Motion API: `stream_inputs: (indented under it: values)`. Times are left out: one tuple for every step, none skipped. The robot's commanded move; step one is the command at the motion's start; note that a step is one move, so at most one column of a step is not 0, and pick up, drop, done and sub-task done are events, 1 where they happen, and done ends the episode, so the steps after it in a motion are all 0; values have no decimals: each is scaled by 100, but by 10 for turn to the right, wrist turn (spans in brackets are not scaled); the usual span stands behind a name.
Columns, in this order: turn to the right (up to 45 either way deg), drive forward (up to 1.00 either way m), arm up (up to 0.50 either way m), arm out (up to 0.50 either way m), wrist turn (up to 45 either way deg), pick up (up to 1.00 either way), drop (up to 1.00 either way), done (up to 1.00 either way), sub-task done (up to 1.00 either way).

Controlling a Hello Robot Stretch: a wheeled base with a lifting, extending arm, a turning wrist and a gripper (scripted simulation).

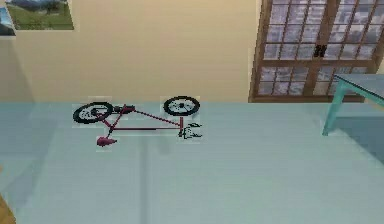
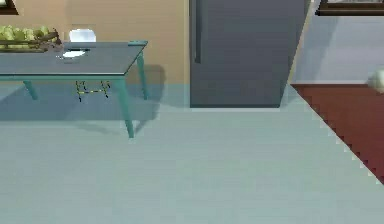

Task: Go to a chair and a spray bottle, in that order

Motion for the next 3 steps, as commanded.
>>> stream_inputs:
  values:
    - [-240,0,0,0,0,0,0,0,0]
    - [0,100,0,0,0,0,0,0,0]
    - [-60,0,0,0,0,0,0,0,0]
